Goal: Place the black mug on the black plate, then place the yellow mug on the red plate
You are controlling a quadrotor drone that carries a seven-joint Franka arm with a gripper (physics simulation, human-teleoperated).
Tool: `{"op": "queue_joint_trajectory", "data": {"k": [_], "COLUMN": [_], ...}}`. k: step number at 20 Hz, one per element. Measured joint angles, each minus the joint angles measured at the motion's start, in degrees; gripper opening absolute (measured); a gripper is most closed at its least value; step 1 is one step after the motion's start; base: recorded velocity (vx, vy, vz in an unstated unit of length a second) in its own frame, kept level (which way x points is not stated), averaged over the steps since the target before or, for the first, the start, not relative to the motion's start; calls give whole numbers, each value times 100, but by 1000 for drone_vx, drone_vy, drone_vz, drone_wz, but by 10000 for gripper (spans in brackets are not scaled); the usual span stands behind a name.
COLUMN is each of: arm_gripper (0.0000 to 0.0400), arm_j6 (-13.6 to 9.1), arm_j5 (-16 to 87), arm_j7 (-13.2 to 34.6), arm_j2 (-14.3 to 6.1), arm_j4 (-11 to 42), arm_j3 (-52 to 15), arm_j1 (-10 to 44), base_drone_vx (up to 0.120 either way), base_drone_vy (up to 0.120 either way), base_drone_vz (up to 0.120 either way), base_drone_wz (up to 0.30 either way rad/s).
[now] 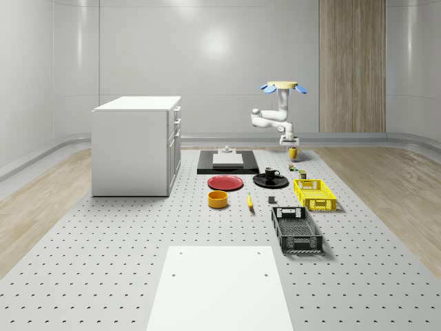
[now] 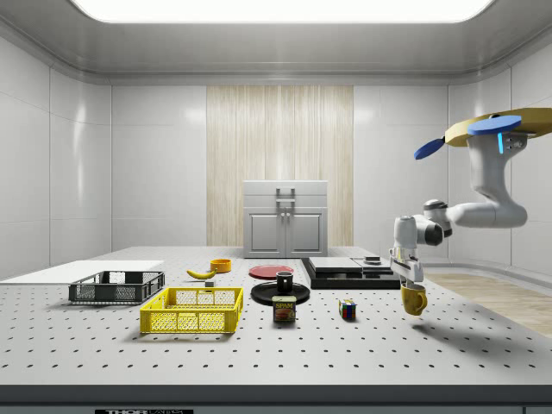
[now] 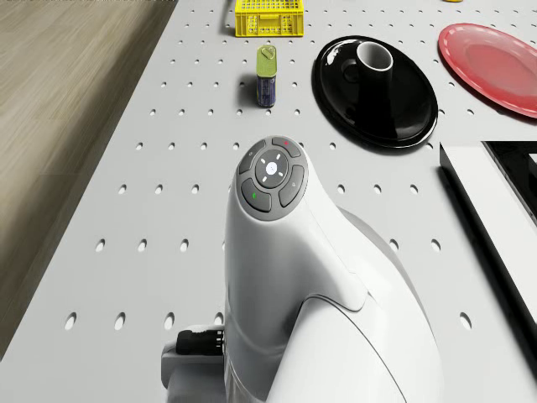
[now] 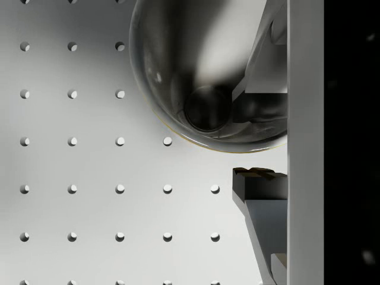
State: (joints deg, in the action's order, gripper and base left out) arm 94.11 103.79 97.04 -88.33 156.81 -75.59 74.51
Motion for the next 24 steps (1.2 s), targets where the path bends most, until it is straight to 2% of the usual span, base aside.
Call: {"op": "queue_joint_trajectory", "data": {"k": [4, 6, 15, 22, 24], "arm_gripper": [110, 110, 110, 110, 110], "arm_j6": [-64, -77, -65, -35, -26], "arm_j5": [-191, -249, -358, -383, -388], "arm_j7": [3, 5, 12, 18, 19], "arm_j2": [-24, -36, -91, -129, -138], "arm_j4": [45, 57, 73, 73, 73], "arm_j3": [-199, -258, -354, -366, -367], "arm_j1": [-23, -27, -27, -20, -19], "base_drone_vx": [0, 100, 120, 120, 120], "base_drone_vy": [0, -20, -120, -120, -120], "base_drone_vz": [120, 120, 120, 6, 80], "base_drone_wz": [0, 0, 0, 0, 0]}}
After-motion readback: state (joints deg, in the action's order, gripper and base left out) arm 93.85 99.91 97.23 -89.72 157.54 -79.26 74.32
